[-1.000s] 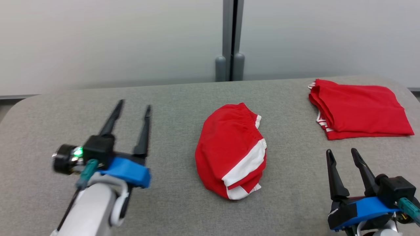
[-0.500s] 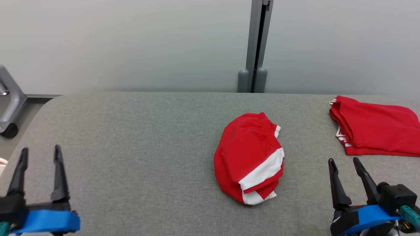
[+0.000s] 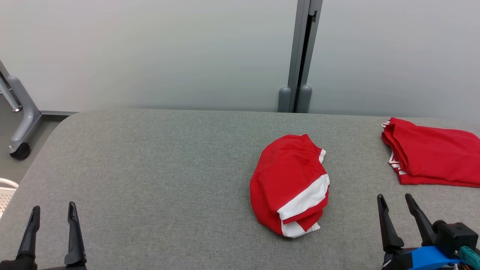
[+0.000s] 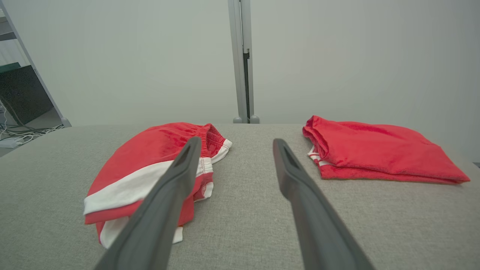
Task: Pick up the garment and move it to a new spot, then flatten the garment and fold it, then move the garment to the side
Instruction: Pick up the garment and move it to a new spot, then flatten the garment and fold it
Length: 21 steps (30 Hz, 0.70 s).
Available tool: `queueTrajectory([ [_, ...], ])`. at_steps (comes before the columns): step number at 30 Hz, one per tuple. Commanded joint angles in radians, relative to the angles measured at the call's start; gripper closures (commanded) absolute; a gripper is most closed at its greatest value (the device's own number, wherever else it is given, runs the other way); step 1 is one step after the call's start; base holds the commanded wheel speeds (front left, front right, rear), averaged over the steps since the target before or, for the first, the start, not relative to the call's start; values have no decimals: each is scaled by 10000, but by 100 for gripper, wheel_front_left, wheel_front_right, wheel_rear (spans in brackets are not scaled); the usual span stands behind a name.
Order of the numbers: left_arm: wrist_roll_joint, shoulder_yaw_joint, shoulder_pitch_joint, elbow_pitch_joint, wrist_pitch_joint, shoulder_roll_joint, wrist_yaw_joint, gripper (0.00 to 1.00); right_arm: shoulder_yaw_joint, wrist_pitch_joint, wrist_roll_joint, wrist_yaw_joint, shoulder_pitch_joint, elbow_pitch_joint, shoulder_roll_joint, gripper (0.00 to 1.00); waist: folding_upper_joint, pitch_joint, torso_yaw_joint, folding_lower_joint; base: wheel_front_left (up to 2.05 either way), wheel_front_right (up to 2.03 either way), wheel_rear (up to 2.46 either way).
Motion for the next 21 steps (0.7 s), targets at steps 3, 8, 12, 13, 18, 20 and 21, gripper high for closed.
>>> queueTrajectory([
  [3, -11, -47, 120, 50, -20, -62, -93, 0, -99, 41, 50, 1, 242, -21, -20, 0, 0, -56, 18, 1, 0, 0, 0],
  [8, -46, -107, -90, -164, 247, -21, -5, 0, -234, 114, 84, 1, 312, -49, -20, 0, 0, -109, 51, 1, 0, 0, 0],
  [12, -69, -125, -278, -418, 617, 78, 39, 0, -217, 160, 118, 1, 291, -68, -19, 0, 0, -117, 59, 1, 0, 0, 0],
  [13, -80, -108, -291, -491, 709, 123, 38, 0, -218, 177, 113, 1, 285, -76, -19, 0, 0, -116, 60, 1, 0, 0, 0],
  [18, -102, -74, -371, -921, 1174, 263, 191, 0, -265, 233, 15, 1, 277, -140, -19, 0, 0, -78, 71, 1, 0, 0, 0],
  [20, -120, -42, -352, -1092, 1269, 317, 224, 0, -271, 269, -20, 1, 284, -172, -19, 0, 0, -50, 70, 1, 0, 0, 0],
  [21, -139, -32, -323, -1154, 1305, 333, 248, 0, -270, 287, -23, 1, 289, -190, -18, 0, 0, -38, 68, 1, 0, 0, 0],
])
